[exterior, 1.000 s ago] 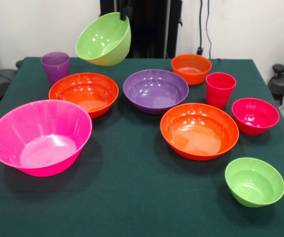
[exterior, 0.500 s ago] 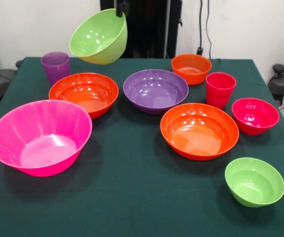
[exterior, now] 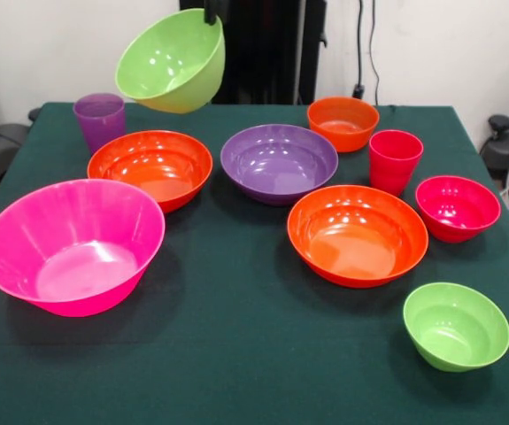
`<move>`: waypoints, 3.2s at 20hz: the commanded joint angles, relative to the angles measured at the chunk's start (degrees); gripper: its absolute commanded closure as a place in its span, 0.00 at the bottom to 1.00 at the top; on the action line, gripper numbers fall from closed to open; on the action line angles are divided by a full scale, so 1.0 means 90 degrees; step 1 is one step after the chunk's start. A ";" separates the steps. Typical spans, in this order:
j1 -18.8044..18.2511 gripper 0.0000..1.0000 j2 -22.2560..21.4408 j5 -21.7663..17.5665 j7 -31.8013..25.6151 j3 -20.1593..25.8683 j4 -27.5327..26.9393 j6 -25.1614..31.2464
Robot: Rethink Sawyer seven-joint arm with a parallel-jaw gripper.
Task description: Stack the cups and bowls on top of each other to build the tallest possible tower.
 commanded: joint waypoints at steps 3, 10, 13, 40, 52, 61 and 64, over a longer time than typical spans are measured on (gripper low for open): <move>0.0541 1.00 0.0111 -0.0125 -0.0096 0.0464 -0.0905 0.1478; 0.0798 1.00 0.0062 0.0028 -0.0058 0.0526 -0.1048 0.1826; 0.0946 1.00 0.0018 0.0061 0.0157 0.0490 -0.0928 0.1632; 0.1279 1.00 0.0628 -0.0228 0.0741 0.0168 -0.0598 0.0216; 0.1216 1.00 0.0875 -0.0120 0.0530 0.0225 -0.1050 0.0455; 0.1174 1.00 0.1115 -0.0098 0.0574 0.0251 -0.0996 0.0065; 0.1151 1.00 0.1176 -0.0070 0.0598 0.0267 -0.0890 -0.0144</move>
